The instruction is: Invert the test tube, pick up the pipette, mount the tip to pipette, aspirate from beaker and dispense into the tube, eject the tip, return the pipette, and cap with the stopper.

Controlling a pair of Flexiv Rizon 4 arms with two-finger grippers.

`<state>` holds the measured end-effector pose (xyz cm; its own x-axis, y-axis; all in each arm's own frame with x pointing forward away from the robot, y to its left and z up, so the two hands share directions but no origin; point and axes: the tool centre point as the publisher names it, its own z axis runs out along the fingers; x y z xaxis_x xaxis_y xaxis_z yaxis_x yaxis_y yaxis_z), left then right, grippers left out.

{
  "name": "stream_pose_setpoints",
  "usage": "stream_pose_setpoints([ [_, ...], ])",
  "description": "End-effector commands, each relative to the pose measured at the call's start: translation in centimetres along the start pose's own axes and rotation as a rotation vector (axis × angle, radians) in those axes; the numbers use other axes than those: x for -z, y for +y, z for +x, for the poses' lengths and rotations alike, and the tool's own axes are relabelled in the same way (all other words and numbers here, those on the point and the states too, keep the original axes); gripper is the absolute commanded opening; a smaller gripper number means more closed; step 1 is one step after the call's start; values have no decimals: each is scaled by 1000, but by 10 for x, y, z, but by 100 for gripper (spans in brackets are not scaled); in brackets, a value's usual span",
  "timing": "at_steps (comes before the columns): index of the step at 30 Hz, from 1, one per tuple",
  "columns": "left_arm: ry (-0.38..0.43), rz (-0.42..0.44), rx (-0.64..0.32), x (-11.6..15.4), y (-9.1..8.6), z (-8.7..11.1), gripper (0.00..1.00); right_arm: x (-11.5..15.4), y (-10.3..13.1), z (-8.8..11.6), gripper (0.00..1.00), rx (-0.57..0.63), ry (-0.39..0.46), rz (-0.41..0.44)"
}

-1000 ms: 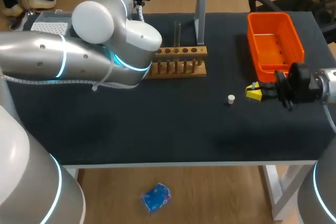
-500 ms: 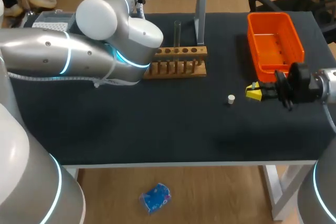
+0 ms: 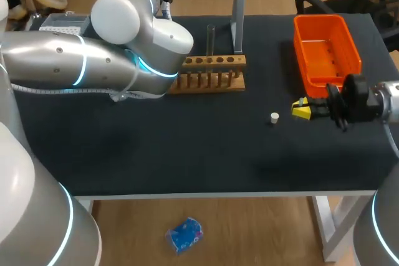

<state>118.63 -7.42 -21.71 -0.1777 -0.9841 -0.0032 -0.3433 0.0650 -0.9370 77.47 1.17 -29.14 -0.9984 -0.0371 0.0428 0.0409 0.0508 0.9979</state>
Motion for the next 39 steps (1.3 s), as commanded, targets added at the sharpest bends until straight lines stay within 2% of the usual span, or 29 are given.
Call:
stream_pose_setpoints([
  [1, -8, 4, 8, -8, 2, 1, 35, 0, 0, 1, 0, 0, 0, 1],
  [9, -17, 0, 20, -11, 2, 0, 30, 0, 0, 1, 0, 0, 0, 1],
  [19, -25, -2, 30, -12, 2, -1, 30, 0, 0, 1, 0, 0, 0, 1],
  [22, -24, -3, 31, -12, 2, -1, 25, 0, 0, 1, 0, 0, 0, 1],
  [23, -24, -3, 30, -11, 2, -1, 17, 0, 0, 1, 0, 0, 0, 1],
  [24, -25, -3, 29, -11, 2, -1, 0, 0, 0, 1, 0, 0, 0, 1],
  [31, -31, -2, 30, -8, -1, -1, 0, 0, 0, 1, 0, 0, 0, 1],
  [39, -36, 33, 11, -1, -22, -3, 0, 0, 0, 1, 0, 0, 0, 1],
])
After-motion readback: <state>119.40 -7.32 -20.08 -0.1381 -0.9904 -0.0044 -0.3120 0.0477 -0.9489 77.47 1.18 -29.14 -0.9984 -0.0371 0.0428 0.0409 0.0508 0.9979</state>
